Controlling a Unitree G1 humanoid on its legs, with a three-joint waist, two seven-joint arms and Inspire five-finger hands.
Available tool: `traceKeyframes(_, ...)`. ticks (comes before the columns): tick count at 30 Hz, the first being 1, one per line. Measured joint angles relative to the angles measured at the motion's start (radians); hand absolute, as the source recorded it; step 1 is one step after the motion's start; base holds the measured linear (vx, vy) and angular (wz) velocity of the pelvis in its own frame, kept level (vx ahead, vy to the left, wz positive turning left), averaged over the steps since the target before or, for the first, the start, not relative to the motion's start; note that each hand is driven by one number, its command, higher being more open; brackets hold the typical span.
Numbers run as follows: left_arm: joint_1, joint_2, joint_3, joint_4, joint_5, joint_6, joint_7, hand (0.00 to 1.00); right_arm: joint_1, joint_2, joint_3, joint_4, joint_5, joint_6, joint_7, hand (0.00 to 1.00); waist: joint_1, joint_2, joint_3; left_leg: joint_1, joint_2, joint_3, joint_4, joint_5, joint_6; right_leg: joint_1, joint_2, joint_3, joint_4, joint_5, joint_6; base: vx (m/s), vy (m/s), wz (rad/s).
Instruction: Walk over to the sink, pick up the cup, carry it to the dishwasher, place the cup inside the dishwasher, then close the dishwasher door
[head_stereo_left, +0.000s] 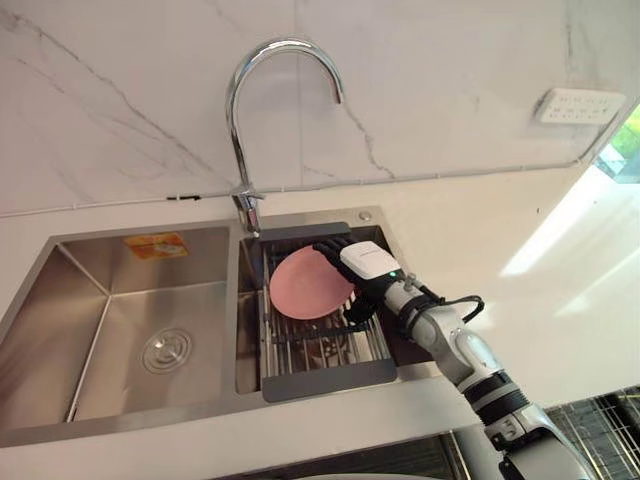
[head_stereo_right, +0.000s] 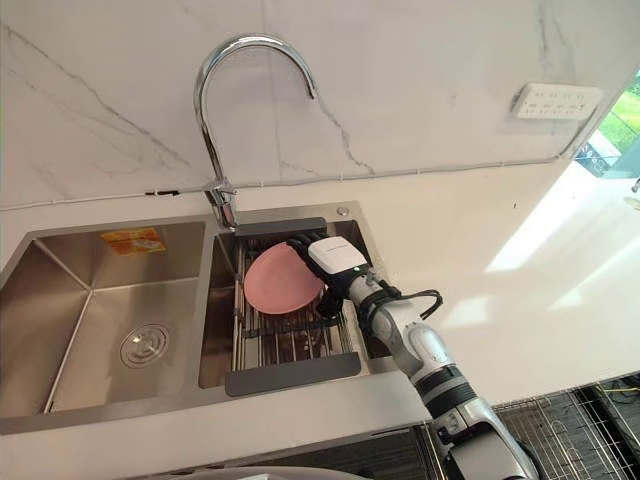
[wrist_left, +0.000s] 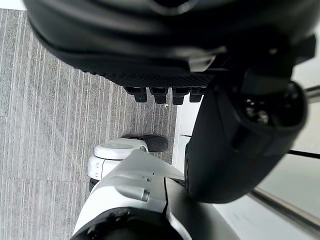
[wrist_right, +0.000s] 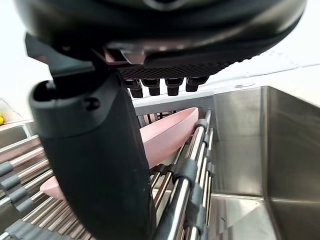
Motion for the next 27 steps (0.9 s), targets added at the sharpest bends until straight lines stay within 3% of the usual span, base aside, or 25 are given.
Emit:
traceKeyframes(13, 0.0, -0.015, 0.01, 0.004, 0.0, -0.034, 0.007, 1.0, -0.04, 0.002, 0.04, 0.094, -0.102, -0.076, -0.174, 1.0, 0.009, 0.0, 0.0, -0.004, -0.001, -0.008, -0.001, 0.003, 0.001, 0.0, -0.002, -0.013, 0.0, -0.001, 0.001, -0.02, -0.007, 0.01)
traceKeyframes(14, 0.0, -0.015, 0.012, 0.009, 0.0, -0.042, 0.007, 1.0, -0.042, 0.002, 0.042, 0.104, -0.12, -0.086, -0.197, 0.0, 0.009, -0.001, 0.0, -0.004, -0.001, -0.009, -0.001, 0.003, 0.001, 0.0, -0.002, -0.013, 0.0, -0.001, 0.001, -0.03, -0.011, 0.01)
traceKeyframes(22, -0.002, -0.023, 0.03, 0.011, 0.0, -0.073, 0.008, 1.0, -0.052, -0.005, 0.087, 0.172, -0.219, -0.111, -0.277, 0.0, 0.015, -0.003, 0.001, -0.01, -0.001, -0.02, -0.002, 0.007, 0.0, 0.001, -0.004, -0.025, 0.0, -0.001, 0.001, -0.03, -0.011, 0.04)
traceKeyframes(27, -0.007, -0.027, 0.038, 0.01, 0.0, -0.073, 0.008, 1.0, -0.068, 0.001, 0.088, 0.192, -0.243, -0.098, -0.338, 0.0, 0.022, -0.005, 0.002, -0.011, -0.001, -0.022, -0.002, 0.008, 0.0, 0.001, -0.004, -0.027, 0.0, -0.001, 0.001, 0.0, 0.0, 0.0)
